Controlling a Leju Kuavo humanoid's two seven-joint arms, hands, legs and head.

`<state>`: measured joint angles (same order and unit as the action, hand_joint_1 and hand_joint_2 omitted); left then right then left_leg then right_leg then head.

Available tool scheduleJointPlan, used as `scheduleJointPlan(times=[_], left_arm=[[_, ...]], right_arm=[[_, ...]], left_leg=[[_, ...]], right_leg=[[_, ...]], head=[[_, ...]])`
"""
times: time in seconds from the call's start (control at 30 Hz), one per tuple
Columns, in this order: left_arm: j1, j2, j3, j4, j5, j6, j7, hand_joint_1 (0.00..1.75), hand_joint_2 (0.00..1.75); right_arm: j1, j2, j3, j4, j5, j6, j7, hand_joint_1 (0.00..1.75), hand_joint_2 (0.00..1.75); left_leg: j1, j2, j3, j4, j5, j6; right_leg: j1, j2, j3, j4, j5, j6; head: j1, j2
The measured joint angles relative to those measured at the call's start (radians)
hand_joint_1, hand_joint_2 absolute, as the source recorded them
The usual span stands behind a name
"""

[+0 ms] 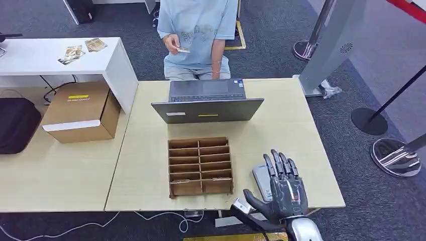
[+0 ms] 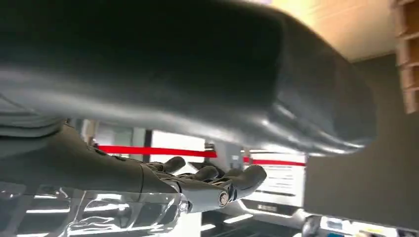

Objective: Pass the card to the sensor for recognition and then transmit it.

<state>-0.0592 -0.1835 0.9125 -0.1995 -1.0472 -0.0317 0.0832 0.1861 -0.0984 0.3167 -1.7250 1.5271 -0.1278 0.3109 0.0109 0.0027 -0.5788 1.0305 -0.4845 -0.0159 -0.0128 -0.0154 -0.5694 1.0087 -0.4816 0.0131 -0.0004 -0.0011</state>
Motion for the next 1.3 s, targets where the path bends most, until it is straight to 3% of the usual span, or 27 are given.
scheduleJointPlan(times=[0.17,0.2,0.27,0.3,0.47,0.5,0.7,1.07,1.3], left_arm=[[0.000,0.000,0.000,0.000,0.000,0.000,0.000,0.00,0.00],[0.000,0.000,0.000,0.000,0.000,0.000,-0.001,0.00,0.00],[0.000,0.000,0.000,0.000,0.000,0.000,-0.003,0.00,0.00],[0.000,0.000,0.000,0.000,0.000,0.000,-0.003,0.00,0.00],[0.000,0.000,0.001,0.000,-0.002,0.005,-0.012,0.00,0.00],[0.000,0.000,0.001,0.000,-0.003,0.005,-0.013,0.00,0.00],[0.000,0.000,0.002,0.000,-0.008,0.005,-0.013,0.00,0.00],[0.000,0.001,0.003,0.000,-0.018,-0.001,-0.013,0.00,0.00],[0.000,0.002,0.003,0.000,-0.022,-0.004,-0.015,0.00,0.00]], right_arm=[[0.000,-0.003,0.026,0.011,-0.008,-0.053,-0.008,0.00,0.00],[0.000,-0.005,0.028,0.011,-0.023,-0.069,-0.018,0.00,1.75],[0.000,-0.005,0.028,0.011,-0.056,-0.100,-0.042,0.00,1.75],[0.000,-0.005,0.028,0.011,-0.083,-0.113,-0.059,0.00,0.00],[0.000,-0.005,0.027,0.011,-0.212,-0.185,-0.100,0.00,0.00],[0.001,-0.005,0.026,0.011,-0.216,-0.190,-0.095,0.00,1.75],[0.010,-0.005,0.012,0.011,-0.217,-0.186,-0.079,0.00,1.75],[0.013,-0.005,0.013,0.012,-0.206,-0.114,-0.055,0.00,1.75],[0.010,-0.019,0.047,0.017,-0.138,-0.089,-0.078,0.00,1.75]], left_leg=[[0.000,0.000,0.000,0.000,0.000,0.000],[0.000,0.000,0.000,0.000,0.000,0.000],[0.000,0.000,0.000,0.000,0.000,0.000],[0.000,0.000,0.000,0.000,0.000,0.000],[0.000,0.000,0.000,0.000,0.000,0.000],[0.000,0.000,0.000,0.000,0.000,0.000],[0.000,0.000,0.000,0.000,0.000,0.000],[0.000,0.000,0.000,0.000,0.000,0.000],[0.000,0.000,0.000,0.000,0.000,0.000]], right_leg=[[0.000,0.000,0.000,0.000,0.000,0.000],[0.000,0.000,0.000,0.000,0.000,0.000],[0.000,0.000,0.000,0.000,0.000,0.000],[0.000,0.000,0.000,0.000,0.000,0.000],[0.000,0.000,0.000,0.000,0.000,0.000],[0.000,0.000,0.000,0.000,0.000,0.000],[0.000,0.000,0.000,0.000,0.000,0.000],[0.000,0.000,0.000,0.000,0.000,0.000],[0.000,0.000,0.000,0.000,0.000,0.000]], head=[[0.000,0.000],[0.000,0.000],[0.000,0.000],[0.000,0.000],[0.000,0.000],[0.000,0.000],[0.000,0.000],[0.000,0.000],[0.000,0.000]])
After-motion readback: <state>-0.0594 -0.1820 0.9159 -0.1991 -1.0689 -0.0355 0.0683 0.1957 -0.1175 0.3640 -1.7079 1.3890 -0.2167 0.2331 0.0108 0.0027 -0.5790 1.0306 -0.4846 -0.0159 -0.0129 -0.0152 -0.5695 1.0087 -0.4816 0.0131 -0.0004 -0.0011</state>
